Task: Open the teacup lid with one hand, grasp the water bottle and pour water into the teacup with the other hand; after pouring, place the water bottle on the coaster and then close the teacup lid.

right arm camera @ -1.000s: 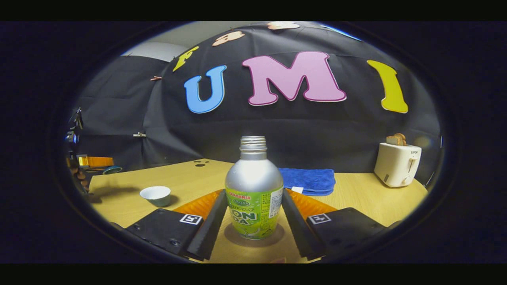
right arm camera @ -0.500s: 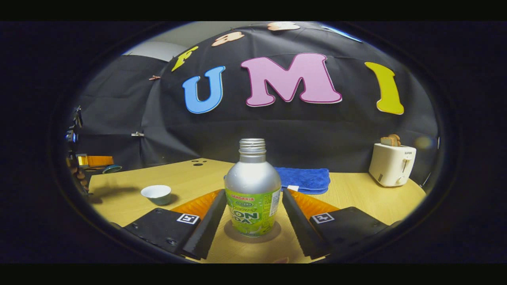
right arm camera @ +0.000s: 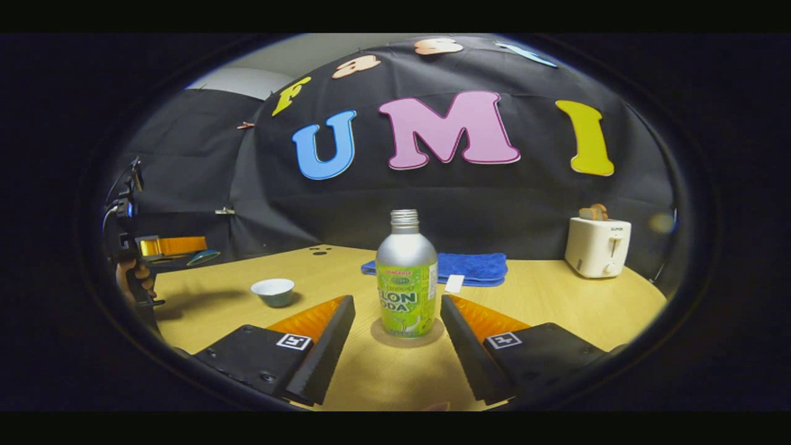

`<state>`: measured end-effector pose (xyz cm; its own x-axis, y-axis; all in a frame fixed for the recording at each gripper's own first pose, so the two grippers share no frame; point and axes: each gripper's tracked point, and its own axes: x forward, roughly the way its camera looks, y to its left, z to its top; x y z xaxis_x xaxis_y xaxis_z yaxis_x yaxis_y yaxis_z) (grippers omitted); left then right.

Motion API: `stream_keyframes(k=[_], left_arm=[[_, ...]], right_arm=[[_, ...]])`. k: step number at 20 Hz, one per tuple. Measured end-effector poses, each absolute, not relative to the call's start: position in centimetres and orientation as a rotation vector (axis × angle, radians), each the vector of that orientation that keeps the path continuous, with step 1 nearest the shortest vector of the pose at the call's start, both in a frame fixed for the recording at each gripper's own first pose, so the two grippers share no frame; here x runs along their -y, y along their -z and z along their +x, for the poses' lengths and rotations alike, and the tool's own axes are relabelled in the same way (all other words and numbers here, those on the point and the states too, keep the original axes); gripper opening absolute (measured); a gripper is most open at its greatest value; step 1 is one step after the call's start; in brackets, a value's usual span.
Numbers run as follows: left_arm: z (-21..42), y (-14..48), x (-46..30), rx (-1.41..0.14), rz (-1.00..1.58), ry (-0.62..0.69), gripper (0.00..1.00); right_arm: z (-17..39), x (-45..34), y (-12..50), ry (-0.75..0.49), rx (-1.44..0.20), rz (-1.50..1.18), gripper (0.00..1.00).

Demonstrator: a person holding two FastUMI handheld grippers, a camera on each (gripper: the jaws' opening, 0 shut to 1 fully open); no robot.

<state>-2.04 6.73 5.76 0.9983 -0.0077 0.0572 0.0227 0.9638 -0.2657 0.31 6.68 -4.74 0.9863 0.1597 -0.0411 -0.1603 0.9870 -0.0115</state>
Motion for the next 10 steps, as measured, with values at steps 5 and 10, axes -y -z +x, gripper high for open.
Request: stream_keyframes(k=[5, 10], left_arm=[[0.7, -5.8, -3.2, 0.048, -0.240, 0.064, 0.32], [5.0, -5.2, -2.3, 0.026, -0.125, 0.046, 0.32]], right_arm=[[-3.2, -8.7, 5.6, -0.187, -0.025, -0.063, 0.87], [-4.3, -8.2, 5.2, -0.193, 0.013, -0.015, 0.88]])
